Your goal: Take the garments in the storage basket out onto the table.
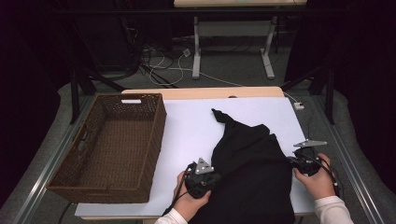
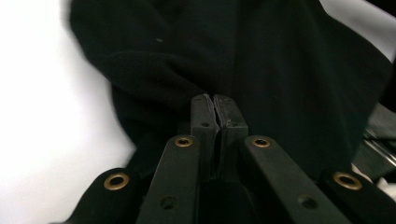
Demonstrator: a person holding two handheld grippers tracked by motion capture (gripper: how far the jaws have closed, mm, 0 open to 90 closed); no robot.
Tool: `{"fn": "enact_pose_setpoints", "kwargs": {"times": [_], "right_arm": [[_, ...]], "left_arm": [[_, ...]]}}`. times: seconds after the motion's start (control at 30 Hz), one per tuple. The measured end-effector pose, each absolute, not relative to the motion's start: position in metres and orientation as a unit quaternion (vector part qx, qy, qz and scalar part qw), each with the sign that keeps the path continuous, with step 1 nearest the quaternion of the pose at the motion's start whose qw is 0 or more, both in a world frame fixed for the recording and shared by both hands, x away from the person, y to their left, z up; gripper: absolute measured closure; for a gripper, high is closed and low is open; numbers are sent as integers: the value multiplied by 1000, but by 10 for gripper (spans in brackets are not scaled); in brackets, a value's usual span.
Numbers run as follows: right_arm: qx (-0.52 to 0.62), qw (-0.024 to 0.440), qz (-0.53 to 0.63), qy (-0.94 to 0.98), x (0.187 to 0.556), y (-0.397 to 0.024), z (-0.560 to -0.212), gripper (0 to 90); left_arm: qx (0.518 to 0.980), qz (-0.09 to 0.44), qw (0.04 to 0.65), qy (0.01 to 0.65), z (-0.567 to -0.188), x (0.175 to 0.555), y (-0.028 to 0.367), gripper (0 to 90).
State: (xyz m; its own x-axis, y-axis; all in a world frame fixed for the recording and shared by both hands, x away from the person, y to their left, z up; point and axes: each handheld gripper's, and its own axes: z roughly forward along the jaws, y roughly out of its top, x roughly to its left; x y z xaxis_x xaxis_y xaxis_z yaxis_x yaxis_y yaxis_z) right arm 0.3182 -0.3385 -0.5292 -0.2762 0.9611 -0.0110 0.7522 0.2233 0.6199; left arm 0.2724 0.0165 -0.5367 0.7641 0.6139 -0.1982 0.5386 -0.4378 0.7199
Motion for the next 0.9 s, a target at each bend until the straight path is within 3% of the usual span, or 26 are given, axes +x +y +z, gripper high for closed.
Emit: {"fn": "enact_pose_setpoints", "kwargs": {"times": [0.17, 0.27, 0.43, 0.57, 0.7, 0.9], "right_arm": [[571, 201, 253, 755, 317, -341, -531, 891], [574, 197, 252, 754, 317, -344, -533, 891], [579, 192, 258, 749, 317, -347, -534, 890], [578, 191, 258, 751, 317, -345, -534, 890], [578, 191, 259, 750, 317, -346, -534, 890], [577, 191, 262, 750, 318, -346, -535, 889]], "left_arm": [[859, 30, 396, 323, -545, 266, 2, 865], [849, 27, 417, 324, -538, 265, 7, 788], [820, 75, 456, 339, -514, 277, 31, 639], [810, 105, 433, 381, -518, 299, 47, 587], [815, 76, 404, 409, -535, 316, 45, 536], [830, 52, 381, 403, -550, 322, 26, 531]]}}
